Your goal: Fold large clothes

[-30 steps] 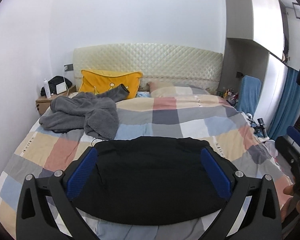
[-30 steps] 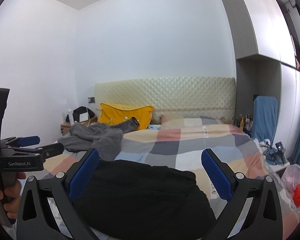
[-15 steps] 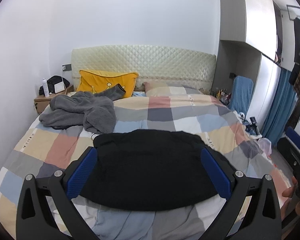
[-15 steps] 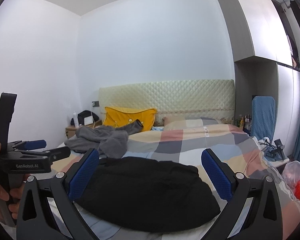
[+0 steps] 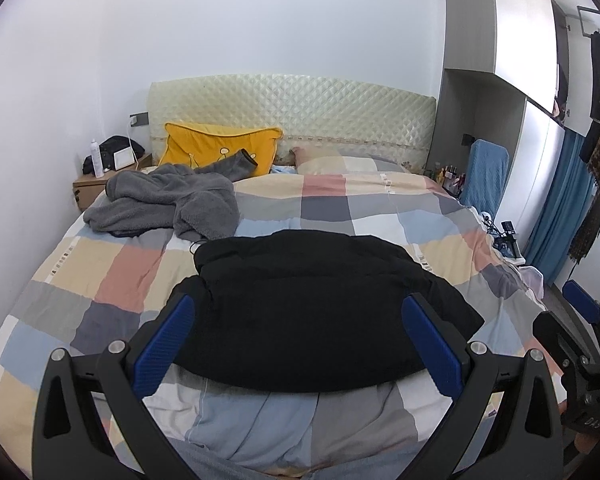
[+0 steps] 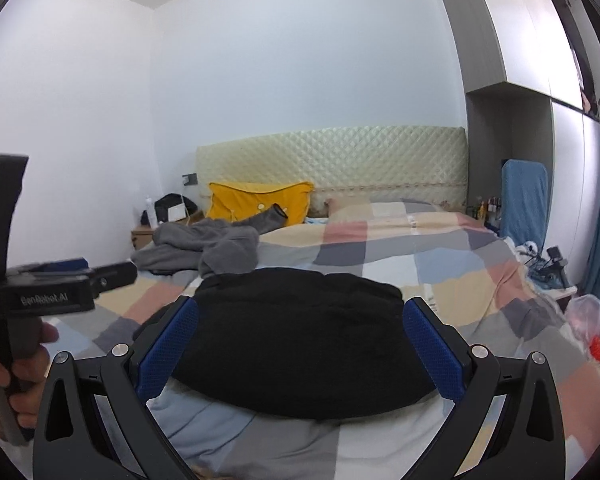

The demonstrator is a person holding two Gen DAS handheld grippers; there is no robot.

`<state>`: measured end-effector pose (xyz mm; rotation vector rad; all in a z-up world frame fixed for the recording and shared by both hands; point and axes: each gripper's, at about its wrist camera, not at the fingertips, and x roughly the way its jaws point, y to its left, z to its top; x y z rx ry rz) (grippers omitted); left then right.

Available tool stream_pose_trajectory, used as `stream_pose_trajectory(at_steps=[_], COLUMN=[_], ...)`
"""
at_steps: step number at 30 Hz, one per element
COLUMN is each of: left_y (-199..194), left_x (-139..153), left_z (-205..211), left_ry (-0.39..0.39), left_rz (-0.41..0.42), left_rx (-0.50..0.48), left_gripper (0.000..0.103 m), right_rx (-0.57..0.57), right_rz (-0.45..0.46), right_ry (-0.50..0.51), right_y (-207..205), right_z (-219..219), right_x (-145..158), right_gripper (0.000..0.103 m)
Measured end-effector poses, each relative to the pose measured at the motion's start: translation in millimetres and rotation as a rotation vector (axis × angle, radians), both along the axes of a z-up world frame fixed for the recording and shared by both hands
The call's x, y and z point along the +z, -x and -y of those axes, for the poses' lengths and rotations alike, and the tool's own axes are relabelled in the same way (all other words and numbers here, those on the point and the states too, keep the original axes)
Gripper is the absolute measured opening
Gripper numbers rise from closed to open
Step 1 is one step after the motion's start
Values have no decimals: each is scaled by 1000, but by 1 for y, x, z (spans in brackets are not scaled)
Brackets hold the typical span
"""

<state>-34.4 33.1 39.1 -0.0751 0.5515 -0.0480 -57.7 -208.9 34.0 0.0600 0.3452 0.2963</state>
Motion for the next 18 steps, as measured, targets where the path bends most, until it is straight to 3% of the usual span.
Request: stream_pose_trajectory(at_steps=[18], left_y=[12], left_x=[-29], left_z=[-9], left_ry=[6], left_rz=[-64], left_rx=[-2], left_gripper=[103], right_rx=[-28], right_rz=[-57], right_ry=[26], right_y=[11], right_z=[-7], right_x=[-22], right_gripper=[103])
